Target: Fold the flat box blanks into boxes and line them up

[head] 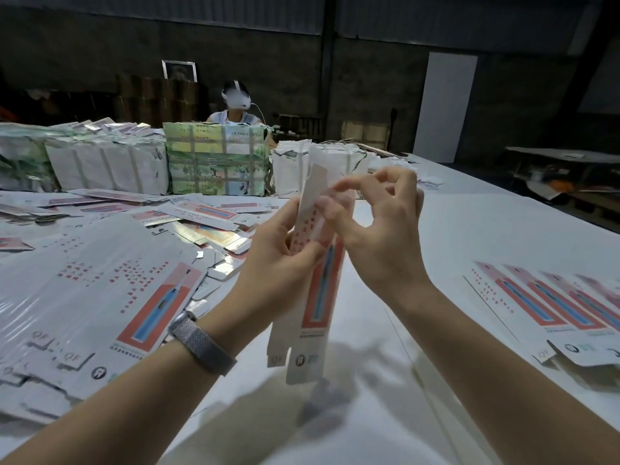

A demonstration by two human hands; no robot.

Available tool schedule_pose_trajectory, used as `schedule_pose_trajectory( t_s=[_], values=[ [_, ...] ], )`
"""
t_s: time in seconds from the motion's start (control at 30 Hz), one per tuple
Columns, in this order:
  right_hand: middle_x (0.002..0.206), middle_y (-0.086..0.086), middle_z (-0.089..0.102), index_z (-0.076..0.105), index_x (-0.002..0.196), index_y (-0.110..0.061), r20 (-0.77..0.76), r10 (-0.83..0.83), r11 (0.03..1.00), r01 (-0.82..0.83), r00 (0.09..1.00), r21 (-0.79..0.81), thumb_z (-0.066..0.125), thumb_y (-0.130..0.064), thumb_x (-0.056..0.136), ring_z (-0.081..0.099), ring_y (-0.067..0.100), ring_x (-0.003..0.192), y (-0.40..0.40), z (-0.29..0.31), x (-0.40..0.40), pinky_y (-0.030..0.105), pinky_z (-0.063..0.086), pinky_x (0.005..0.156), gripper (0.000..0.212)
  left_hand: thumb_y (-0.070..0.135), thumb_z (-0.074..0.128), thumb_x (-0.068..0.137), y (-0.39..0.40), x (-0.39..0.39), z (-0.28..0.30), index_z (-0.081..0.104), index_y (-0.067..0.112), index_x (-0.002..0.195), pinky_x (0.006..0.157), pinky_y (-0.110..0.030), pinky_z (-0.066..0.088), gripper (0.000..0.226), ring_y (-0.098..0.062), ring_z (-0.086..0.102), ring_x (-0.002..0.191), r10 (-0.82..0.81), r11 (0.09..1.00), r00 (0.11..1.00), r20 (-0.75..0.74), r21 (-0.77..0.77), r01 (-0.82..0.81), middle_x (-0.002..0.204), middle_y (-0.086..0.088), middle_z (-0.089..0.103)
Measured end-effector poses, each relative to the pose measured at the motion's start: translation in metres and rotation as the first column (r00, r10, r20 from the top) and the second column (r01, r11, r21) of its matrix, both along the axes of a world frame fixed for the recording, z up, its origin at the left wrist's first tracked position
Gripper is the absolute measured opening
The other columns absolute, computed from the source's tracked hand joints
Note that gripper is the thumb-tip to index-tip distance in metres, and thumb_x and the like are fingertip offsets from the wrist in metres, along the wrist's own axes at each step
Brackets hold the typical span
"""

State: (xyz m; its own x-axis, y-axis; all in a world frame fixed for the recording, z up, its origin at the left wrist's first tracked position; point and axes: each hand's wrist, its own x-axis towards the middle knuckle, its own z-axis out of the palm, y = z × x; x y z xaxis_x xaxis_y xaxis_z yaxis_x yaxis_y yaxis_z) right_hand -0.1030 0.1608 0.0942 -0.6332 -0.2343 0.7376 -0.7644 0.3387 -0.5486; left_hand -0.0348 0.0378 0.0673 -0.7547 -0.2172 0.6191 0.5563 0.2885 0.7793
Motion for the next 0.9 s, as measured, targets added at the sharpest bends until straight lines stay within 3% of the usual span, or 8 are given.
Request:
schedule_pose_trajectory(
  t_s=[0.2,0.27,0.4,0.5,0.57,0.67,0.8,0.9],
  values=[
    [0.09,-0.006,0.056,0.057,0.085,-0.032,0.014,0.072,0.996,-0.073,0.997,0.054,0.066,-0.059,0.085,0.053,0.018,0.092,0.008,0.016,0.001,0.029,0.043,0.076,0.028,-0.005,0.042,0.091,-0.001,0.006,0.004,0.051,0.043,0.124,0.071,-0.016,0.055,0.059,-0.004,0.072,0.089,-0.165,0.986,0.981,0.104,0.021,0.163,0.098,0.017,0.074],
    [0.074,-0.007,0.059,0.06,0.078,-0.027,-0.032,0.069,0.995,-0.067,0.997,0.08,0.063,-0.063,0.084,0.055,0.018,0.074,0.011,0.019,0.001,0.035,0.045,0.066,0.037,-0.006,0.039,0.095,-0.003,0.009,0.006,0.045,0.045,0.13,0.072,-0.022,0.057,0.062,-0.014,0.075,0.09,-0.25,0.968,0.956,0.155,0.017,0.251,0.103,0.012,0.074],
    [0.056,-0.011,0.053,0.064,0.07,-0.015,-0.036,0.135,0.989,-0.133,0.99,0.07,0.063,-0.057,0.085,0.047,0.008,0.052,0.018,0.024,-0.001,0.031,0.043,0.049,0.045,0.005,0.041,0.089,-0.004,0.013,0.012,0.04,0.047,0.135,0.075,-0.033,0.06,0.062,-0.031,0.076,0.091,-0.303,0.949,0.931,0.204,-0.024,0.314,0.105,0.001,0.073],
    [0.056,-0.002,0.052,0.066,0.069,-0.013,0.035,0.225,0.971,-0.227,0.974,0.079,0.067,-0.05,0.088,0.045,0.007,0.053,0.021,0.028,-0.003,0.035,0.043,0.05,0.042,0.004,0.041,0.086,-0.005,0.014,0.014,0.039,0.043,0.134,0.07,-0.027,0.058,0.062,-0.031,0.075,0.086,-0.296,0.952,0.933,0.205,-0.017,0.305,0.1,0.003,0.073],
    [0.062,0.002,0.061,0.072,0.073,-0.016,0.099,0.28,0.953,-0.289,0.955,0.091,0.067,-0.049,0.089,0.055,0.01,0.059,0.023,0.031,-0.003,0.038,0.05,0.055,0.036,0.007,0.043,0.087,-0.005,0.014,0.015,0.036,0.04,0.137,0.071,-0.028,0.058,0.06,-0.032,0.075,0.085,-0.284,0.956,0.936,0.206,-0.016,0.294,0.1,0.003,0.073],
    [0.079,0.007,0.073,0.078,0.086,-0.019,0.167,0.367,0.915,-0.387,0.915,0.115,0.066,-0.044,0.091,0.069,0.027,0.079,0.025,0.033,-0.002,0.05,0.055,0.068,0.029,0.016,0.059,0.096,-0.007,0.014,0.017,0.029,0.037,0.142,0.072,-0.029,0.059,0.058,-0.03,0.075,0.086,-0.235,0.966,0.952,0.196,-0.061,0.251,0.102,-0.001,0.071],
    [0.074,0.017,0.067,0.068,0.074,-0.007,0.152,0.374,0.921,-0.385,0.915,0.052,0.069,-0.04,0.09,0.064,0.035,0.072,0.024,0.034,0.001,0.053,0.051,0.06,0.037,0.019,0.075,0.087,-0.006,0.013,0.017,0.027,0.039,0.142,0.074,-0.027,0.06,0.076,-0.026,0.076,0.089,-0.217,0.96,0.955,0.201,-0.133,0.246,0.104,-0.008,0.071],
    [0.069,0.019,0.062,0.063,0.069,-0.005,0.126,0.37,0.927,-0.374,0.921,0.013,0.07,-0.033,0.09,0.058,0.035,0.065,0.022,0.035,0.005,0.049,0.049,0.054,0.036,0.024,0.081,0.078,-0.005,0.013,0.017,0.027,0.045,0.142,0.081,-0.031,0.061,0.086,-0.022,0.073,0.1,-0.18,0.963,0.964,0.195,-0.163,0.213,0.106,0.004,0.07]
  ],
)
